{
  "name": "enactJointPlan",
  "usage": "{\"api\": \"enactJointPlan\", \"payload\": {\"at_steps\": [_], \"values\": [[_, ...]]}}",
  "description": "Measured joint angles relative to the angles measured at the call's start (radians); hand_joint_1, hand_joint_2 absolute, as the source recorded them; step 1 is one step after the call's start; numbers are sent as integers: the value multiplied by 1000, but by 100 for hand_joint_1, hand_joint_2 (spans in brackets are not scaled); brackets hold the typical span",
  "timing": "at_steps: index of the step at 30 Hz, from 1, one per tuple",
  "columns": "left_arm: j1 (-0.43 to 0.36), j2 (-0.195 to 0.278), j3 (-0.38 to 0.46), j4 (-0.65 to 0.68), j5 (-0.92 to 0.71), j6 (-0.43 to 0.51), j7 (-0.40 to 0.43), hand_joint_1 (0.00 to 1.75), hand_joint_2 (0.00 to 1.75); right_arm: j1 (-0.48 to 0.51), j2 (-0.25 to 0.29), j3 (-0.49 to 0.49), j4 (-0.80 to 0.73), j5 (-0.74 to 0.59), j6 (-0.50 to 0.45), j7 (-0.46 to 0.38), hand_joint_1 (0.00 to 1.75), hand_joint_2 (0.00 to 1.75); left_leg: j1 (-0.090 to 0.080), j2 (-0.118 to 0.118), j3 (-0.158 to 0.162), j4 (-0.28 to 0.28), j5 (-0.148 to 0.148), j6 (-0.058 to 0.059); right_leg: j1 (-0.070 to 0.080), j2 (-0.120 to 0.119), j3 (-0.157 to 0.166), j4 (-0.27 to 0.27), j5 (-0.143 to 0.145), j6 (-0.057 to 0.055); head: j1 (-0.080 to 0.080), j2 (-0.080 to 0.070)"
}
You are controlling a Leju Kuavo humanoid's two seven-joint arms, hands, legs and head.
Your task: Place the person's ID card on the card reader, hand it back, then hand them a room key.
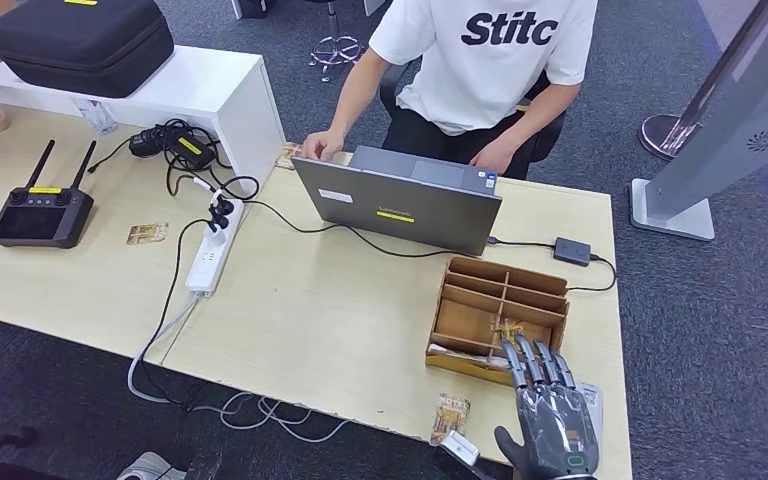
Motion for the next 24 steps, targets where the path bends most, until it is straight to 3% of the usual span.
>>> {"api": "enactJointPlan", "payload": {"at_steps": [24], "values": [[-2,0,0,0,-30,0,5,0,175,-52,147,-174,114,22,24,19,0,175,0,0,0,0,0,0,0,0,0,0,0,0,0,0]]}}
